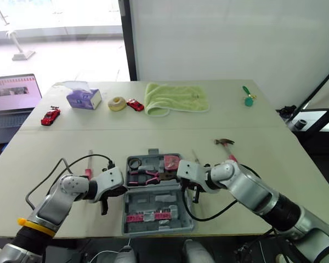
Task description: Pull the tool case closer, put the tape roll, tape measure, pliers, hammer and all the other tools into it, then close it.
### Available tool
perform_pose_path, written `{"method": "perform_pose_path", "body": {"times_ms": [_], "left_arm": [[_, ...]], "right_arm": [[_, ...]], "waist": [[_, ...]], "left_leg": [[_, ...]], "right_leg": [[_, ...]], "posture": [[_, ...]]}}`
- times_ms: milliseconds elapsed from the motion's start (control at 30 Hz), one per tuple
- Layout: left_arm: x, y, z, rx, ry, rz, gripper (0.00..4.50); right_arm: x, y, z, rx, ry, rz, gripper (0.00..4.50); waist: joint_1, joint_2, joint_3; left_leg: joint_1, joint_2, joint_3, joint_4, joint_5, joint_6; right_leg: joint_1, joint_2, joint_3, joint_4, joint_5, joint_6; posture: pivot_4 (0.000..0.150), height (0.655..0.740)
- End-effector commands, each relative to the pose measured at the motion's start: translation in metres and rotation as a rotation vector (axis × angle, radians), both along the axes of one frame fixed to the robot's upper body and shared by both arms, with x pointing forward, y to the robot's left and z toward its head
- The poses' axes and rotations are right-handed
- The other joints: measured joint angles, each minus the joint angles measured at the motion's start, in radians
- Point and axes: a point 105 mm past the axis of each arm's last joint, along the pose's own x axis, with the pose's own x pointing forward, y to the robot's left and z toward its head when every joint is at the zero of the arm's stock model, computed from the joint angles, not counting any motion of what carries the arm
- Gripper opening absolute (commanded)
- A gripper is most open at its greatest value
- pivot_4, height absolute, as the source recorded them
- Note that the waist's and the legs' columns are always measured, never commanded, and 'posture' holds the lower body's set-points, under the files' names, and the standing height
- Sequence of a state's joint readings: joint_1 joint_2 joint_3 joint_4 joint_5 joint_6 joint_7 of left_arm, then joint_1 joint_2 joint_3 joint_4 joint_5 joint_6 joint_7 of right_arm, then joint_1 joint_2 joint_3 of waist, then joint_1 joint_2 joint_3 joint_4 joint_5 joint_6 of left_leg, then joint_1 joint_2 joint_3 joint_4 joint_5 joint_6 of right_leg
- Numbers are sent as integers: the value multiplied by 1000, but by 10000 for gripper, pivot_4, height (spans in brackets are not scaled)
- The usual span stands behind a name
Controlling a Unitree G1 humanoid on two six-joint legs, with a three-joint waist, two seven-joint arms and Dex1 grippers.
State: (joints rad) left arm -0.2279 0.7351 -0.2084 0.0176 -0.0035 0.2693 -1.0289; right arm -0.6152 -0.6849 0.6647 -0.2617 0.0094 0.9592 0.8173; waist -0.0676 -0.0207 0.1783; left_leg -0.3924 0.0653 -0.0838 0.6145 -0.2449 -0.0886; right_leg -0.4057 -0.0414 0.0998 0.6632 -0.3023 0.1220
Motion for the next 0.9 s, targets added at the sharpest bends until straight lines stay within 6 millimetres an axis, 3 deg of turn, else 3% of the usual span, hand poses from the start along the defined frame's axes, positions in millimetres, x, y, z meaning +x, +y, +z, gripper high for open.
{"method": "perform_pose_path", "body": {"times_ms": [33,267,900], "left_arm": [[20,0,21,-19,-99,47,569],[38,-7,34,-27,-155,58,569],[17,-11,25,-40,-75,24,569]], "right_arm": [[14,5,16,23,-71,24,0],[18,3,14,13,-64,25,0],[23,5,15,13,-76,21,0]], "waist": [[2,0,3],[3,0,4],[1,0,4]], "left_leg": [[0,0,0,0,0,0],[0,0,0,0,0,0],[0,0,0,0,0,0]], "right_leg": [[0,0,0,0,0,0],[0,0,0,0,0,0],[0,0,0,1,0,0]], "posture": [[1500,7400],[1500,7400],[1500,7400]]}}
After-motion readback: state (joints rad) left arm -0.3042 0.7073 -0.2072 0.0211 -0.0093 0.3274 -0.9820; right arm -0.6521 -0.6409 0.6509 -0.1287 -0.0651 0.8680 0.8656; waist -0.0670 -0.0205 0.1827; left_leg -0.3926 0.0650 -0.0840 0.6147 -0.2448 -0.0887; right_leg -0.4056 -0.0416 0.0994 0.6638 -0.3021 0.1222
